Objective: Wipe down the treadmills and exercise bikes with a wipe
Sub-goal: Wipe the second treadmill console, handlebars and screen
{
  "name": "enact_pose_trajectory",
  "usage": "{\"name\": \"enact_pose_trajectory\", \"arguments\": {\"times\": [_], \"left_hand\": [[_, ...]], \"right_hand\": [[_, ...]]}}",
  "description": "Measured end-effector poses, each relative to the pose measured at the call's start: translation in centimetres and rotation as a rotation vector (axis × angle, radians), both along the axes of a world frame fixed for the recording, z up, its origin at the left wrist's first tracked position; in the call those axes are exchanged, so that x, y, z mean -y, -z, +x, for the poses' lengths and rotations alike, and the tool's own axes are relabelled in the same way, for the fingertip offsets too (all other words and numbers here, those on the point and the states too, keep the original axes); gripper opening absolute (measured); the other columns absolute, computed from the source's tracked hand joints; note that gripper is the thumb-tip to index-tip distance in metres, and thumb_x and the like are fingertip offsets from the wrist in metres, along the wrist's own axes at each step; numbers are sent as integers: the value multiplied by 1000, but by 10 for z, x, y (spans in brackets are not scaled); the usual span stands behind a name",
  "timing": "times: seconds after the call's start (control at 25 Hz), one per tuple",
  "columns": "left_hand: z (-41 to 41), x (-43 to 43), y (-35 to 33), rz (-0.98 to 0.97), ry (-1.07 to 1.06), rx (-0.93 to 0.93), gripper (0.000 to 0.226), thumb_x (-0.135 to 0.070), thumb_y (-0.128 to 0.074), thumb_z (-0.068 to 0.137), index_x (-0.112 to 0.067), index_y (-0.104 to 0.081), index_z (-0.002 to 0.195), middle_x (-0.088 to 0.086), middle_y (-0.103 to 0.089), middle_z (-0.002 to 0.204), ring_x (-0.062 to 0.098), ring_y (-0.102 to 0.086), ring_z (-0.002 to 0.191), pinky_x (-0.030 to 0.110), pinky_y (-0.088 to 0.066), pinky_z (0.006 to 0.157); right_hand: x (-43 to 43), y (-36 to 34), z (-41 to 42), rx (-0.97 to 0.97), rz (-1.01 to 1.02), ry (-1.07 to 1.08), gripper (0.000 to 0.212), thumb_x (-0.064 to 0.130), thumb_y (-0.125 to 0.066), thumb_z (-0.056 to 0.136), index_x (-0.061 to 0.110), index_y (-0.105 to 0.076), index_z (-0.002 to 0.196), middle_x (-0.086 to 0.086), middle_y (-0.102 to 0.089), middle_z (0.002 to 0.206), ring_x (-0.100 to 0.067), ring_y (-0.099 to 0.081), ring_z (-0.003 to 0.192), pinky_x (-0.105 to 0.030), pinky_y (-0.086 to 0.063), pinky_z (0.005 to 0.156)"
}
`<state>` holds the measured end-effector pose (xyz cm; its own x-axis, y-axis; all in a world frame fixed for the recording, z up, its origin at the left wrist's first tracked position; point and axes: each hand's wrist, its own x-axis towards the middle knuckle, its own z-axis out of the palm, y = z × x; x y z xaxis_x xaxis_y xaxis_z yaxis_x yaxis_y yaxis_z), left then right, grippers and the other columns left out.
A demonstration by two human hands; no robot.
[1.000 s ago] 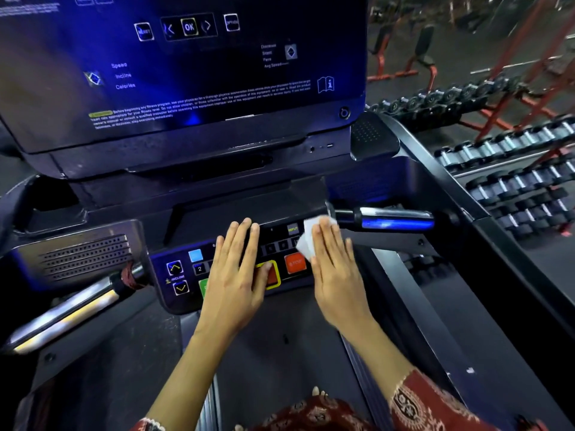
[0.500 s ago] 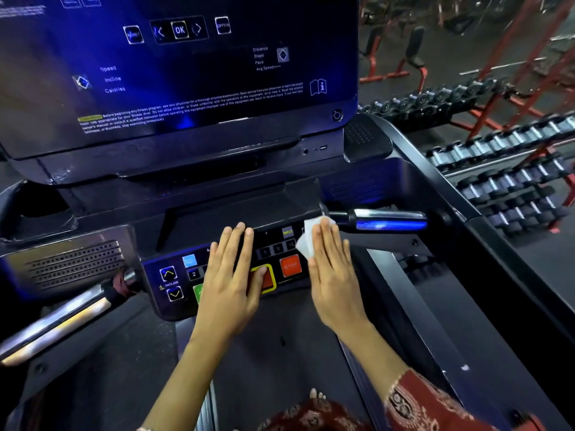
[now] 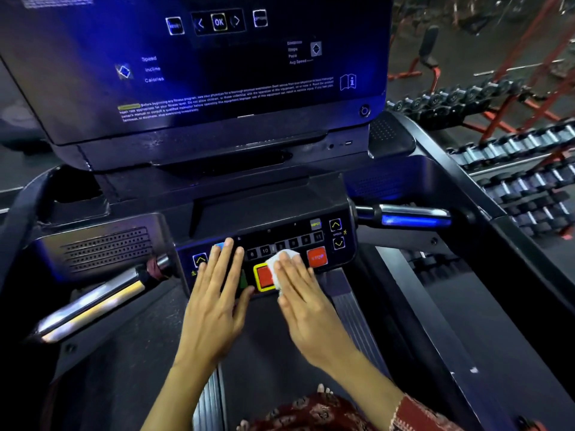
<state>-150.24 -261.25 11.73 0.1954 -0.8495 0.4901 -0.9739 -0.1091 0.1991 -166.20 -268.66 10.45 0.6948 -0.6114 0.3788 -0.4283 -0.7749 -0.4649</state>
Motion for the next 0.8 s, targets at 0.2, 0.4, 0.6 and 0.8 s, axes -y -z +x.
{"name": "enact_pose_trajectory", "arguments": {"times": [0.2,0.4,0.6,0.8], "left_hand": [[24,-28,4,2,-113,-30,58,-40,-33,99,-4,-32,145,12,-27,154,20,-9,147,33,-6,119],[39,-42,7,17,-66,-52,60,-33,-39,96,-4,-26,147,6,-16,158,19,-7,147,31,-4,120],[61,-52,5,42,1,-53,61,-34,-37,97,-7,-19,149,-1,-7,160,18,-8,147,31,-4,119],[73,-54,-1,43,4,-148,64,-38,-33,99,-3,-13,149,9,-14,157,19,-7,147,28,-3,119]], "right_hand": [[13,5,1,-117,-261,98,58,11,-44,96,10,-22,150,-3,-22,157,-18,-15,147,-36,-11,120],[-28,10,26,-124,-253,-34,52,16,-36,100,11,-25,150,-2,-21,158,-17,-15,147,-35,-13,120],[-11,-13,79,-165,-361,-3,56,12,-40,94,11,-29,149,-4,-24,156,-19,-20,145,-38,-17,117],[-33,-8,73,-105,-142,195,57,18,-33,100,12,-11,153,-2,-8,161,-16,-4,148,-31,-5,120]]}}
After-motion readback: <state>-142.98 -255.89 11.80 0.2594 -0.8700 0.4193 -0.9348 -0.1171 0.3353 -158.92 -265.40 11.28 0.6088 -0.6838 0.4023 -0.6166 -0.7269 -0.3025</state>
